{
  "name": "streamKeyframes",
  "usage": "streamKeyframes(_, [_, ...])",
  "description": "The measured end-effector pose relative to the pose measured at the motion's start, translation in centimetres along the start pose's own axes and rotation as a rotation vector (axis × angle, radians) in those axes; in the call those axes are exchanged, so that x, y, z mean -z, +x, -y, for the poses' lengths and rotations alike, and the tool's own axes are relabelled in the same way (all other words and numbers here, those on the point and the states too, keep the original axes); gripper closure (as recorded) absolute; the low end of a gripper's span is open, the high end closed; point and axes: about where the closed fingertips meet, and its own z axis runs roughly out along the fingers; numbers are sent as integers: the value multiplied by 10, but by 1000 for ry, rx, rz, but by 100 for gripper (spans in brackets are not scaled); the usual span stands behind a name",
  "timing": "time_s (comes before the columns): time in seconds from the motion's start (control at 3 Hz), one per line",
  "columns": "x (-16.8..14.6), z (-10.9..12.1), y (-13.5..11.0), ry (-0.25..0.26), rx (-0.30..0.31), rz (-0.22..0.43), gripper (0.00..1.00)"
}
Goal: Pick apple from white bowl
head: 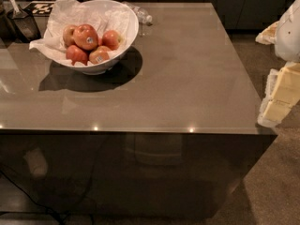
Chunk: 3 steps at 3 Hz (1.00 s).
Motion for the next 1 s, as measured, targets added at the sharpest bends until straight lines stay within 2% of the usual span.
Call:
streamKeyframes(0.33, [2, 5, -10, 2, 8, -6, 0])
streamKeyframes(0.67, [3, 18, -32, 2, 47, -25, 0])
streamKeyframes(1.0, [3, 21, -53, -9, 120, -13, 0])
